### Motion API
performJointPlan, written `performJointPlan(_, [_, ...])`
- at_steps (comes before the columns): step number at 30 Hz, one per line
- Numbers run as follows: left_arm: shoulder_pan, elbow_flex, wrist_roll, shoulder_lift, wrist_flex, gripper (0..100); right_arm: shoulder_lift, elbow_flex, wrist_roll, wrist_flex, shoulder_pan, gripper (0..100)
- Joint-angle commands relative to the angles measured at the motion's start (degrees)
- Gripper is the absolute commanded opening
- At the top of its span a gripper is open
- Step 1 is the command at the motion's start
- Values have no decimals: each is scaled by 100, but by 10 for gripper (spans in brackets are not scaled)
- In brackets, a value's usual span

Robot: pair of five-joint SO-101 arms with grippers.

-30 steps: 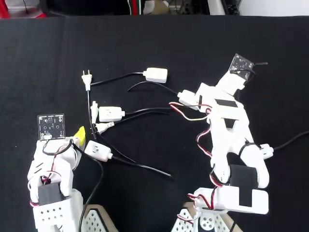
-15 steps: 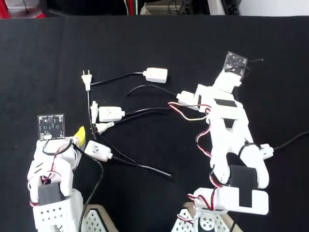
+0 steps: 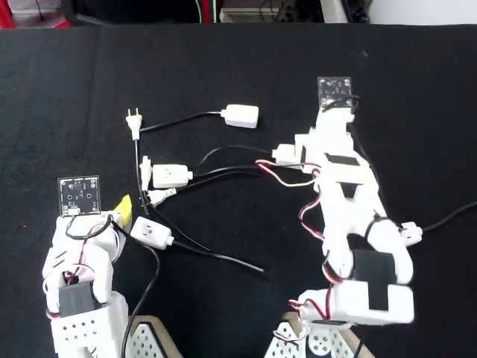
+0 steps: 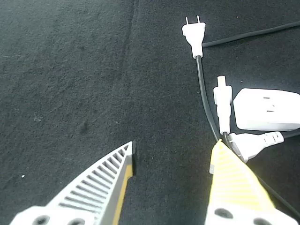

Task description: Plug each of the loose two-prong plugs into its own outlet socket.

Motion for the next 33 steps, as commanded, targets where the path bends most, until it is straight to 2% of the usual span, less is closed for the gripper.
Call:
performJointPlan(1, [-48, -75, -70, -26, 44, 268, 409, -22, 88, -290, -44, 11])
performJointPlan(8, [-48, -66, -70, -26, 35, 268, -224, 338, -457, 308, -79, 11])
performJointPlan(13, [-48, -66, -70, -26, 35, 268, -989, 1165, -492, 325, -97, 11])
performJointPlan(18, [-48, -75, -70, -26, 44, 268, -1393, 1798, -492, 299, -413, 12])
performJointPlan(24, [-57, -75, -70, -26, 44, 268, -1596, 1851, -677, 378, -422, 13])
performJointPlan(33, [-57, -75, -70, -26, 44, 268, -2149, 1807, -703, 1160, -457, 25])
